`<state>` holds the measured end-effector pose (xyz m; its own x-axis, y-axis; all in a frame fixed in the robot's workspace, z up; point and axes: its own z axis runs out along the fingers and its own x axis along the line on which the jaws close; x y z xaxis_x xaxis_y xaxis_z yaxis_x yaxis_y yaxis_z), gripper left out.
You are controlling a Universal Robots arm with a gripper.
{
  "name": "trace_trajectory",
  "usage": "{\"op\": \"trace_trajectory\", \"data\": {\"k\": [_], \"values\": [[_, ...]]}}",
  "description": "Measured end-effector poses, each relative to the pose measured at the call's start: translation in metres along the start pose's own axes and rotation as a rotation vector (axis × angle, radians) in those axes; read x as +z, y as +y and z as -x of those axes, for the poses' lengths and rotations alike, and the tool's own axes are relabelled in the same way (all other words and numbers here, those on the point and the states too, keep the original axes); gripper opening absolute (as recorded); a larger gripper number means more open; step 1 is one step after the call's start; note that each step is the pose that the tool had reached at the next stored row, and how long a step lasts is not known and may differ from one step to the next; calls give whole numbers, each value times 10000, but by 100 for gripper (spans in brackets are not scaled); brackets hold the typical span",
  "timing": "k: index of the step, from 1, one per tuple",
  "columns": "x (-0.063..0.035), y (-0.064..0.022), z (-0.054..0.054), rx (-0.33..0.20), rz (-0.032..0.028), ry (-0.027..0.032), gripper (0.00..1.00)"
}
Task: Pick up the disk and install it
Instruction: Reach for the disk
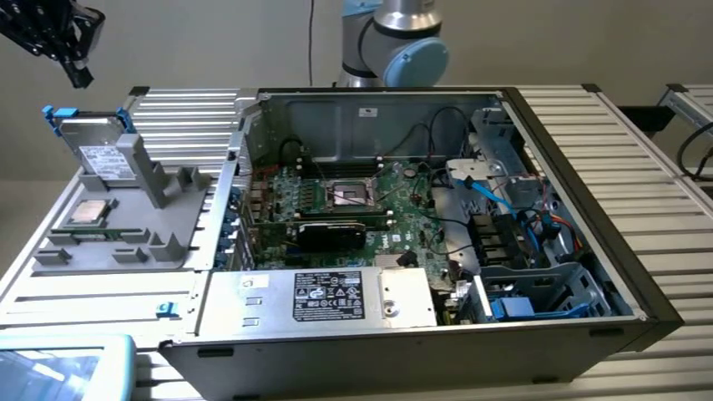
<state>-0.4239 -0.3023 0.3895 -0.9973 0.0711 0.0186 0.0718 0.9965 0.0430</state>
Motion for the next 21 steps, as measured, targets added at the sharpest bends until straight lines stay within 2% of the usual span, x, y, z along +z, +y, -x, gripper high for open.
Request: {"op": "trace_trajectory", "data": {"k": [5, 10, 13, 17, 21], "values": [[4, 31, -144, 1, -3, 44, 11], [12, 147, -297, 2, -4, 51, 11], [15, 178, -387, 3, -5, 65, 11], [16, 177, -406, 2, -7, 98, 11], [16, 178, -407, 4, -7, 102, 11]]}}
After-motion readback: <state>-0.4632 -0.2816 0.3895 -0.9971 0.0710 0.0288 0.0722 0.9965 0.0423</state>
